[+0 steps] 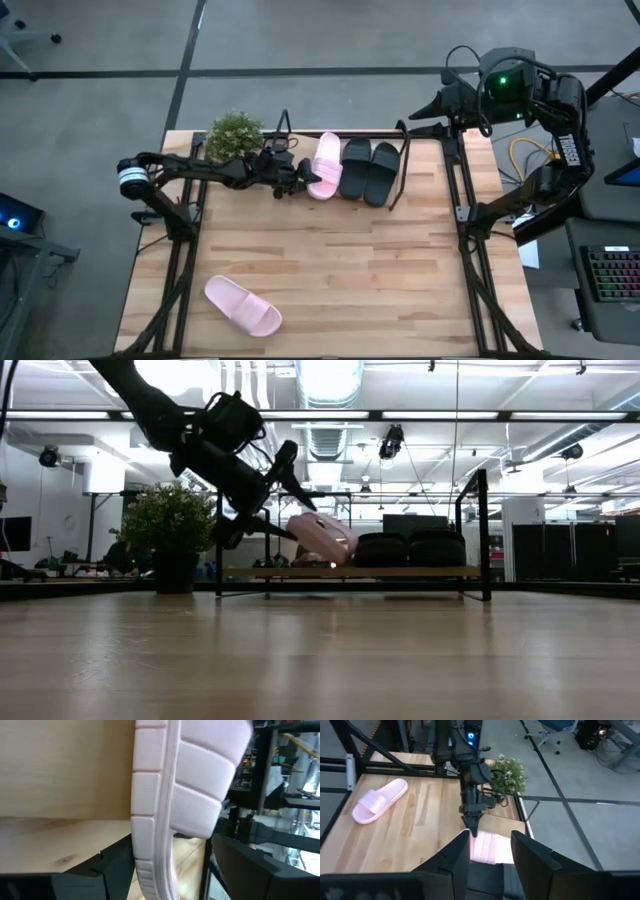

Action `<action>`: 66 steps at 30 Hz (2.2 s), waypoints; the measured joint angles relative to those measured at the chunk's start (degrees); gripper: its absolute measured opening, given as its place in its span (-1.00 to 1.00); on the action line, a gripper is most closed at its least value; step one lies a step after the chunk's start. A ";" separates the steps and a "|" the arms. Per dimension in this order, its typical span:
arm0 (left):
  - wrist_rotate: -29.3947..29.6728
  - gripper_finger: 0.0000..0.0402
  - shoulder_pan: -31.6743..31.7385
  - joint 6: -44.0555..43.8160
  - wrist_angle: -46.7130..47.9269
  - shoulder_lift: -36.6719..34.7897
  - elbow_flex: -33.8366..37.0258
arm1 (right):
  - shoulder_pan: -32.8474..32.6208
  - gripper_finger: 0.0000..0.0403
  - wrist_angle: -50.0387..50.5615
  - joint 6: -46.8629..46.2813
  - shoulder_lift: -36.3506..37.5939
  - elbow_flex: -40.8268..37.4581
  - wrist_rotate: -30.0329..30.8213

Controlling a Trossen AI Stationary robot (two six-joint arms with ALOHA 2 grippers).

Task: Pick and place slides into the shelf
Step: Put the top pink slipper on the shelf, then put the pink slipper on the shelf

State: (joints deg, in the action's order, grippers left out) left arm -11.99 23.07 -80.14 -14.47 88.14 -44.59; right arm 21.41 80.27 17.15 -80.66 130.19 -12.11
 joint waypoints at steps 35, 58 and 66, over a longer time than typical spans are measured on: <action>10.84 0.22 0.09 7.25 12.54 -2.38 -0.36 | -0.01 -0.32 0.11 0.02 0.00 -0.04 -0.49; 15.70 0.22 -1.07 11.50 24.98 -4.38 -4.22 | -0.02 -0.34 0.59 -0.02 0.00 -0.04 -0.46; 16.73 0.22 -1.18 14.66 33.69 -7.69 -6.08 | 0.00 -0.36 1.01 0.00 0.00 -0.04 -0.45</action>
State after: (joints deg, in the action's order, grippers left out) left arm 4.74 21.89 -65.47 19.22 80.45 -50.68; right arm 21.41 81.28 17.15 -80.66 130.15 -12.56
